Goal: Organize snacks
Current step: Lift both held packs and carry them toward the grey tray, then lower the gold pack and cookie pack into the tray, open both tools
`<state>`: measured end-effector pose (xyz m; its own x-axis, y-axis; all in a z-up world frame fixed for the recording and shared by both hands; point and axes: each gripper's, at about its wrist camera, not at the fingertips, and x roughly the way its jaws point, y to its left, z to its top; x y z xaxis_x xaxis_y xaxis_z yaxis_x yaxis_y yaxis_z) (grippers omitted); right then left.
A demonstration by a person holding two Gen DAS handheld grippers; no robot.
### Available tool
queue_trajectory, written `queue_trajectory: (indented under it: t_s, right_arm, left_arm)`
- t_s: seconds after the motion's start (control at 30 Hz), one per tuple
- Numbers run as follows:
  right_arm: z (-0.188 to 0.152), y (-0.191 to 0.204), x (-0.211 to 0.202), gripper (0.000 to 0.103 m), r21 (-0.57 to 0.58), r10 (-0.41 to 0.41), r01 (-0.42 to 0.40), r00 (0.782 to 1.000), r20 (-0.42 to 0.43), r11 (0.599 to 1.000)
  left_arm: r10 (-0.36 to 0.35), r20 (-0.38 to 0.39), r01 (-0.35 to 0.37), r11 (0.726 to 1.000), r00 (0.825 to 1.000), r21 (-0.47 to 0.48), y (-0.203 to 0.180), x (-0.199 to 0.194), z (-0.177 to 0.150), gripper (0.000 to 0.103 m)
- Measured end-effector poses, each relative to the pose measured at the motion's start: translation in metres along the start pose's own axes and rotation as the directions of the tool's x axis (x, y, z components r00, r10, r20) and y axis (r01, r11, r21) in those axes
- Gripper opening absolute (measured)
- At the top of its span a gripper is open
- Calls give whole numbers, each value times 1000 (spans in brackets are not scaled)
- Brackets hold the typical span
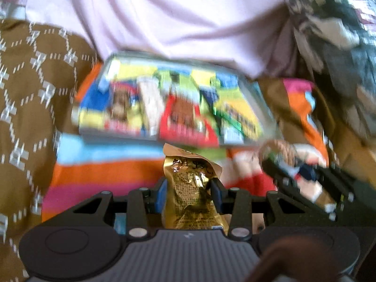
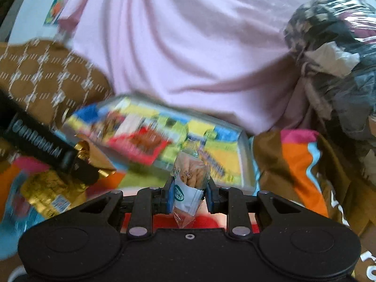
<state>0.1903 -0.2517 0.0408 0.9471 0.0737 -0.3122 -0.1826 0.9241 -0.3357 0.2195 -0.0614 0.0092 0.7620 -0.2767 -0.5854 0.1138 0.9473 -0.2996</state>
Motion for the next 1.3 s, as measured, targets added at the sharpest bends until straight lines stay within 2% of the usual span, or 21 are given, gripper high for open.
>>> queue_trajectory:
  t_s: [0.2, 0.47, 0.77, 1.17, 1.3]
  right_arm:
    - [9, -23, 28, 27, 106, -60, 54, 997, 52, 993]
    - [9, -46, 60, 27, 196, -87, 75, 995, 53, 978]
    - [5, -59, 80, 27, 260, -69, 63, 998, 12, 964]
    - [1, -66, 92, 27, 306, -44, 55, 998, -40, 951]
    - [0, -70, 95, 30, 324, -44, 60, 997, -58, 944]
  left_arm:
    - [17, 65, -20, 999, 998, 47, -16, 28, 53, 43]
    - [20, 60, -25, 996, 998, 83, -38, 73, 84, 43]
    - [49, 8, -49, 994, 999, 100, -48, 114, 90, 43]
    - [83, -32, -79, 990, 996, 119, -52, 133, 85, 44]
    - [87, -40, -81, 989, 995, 121, -52, 135, 86, 45]
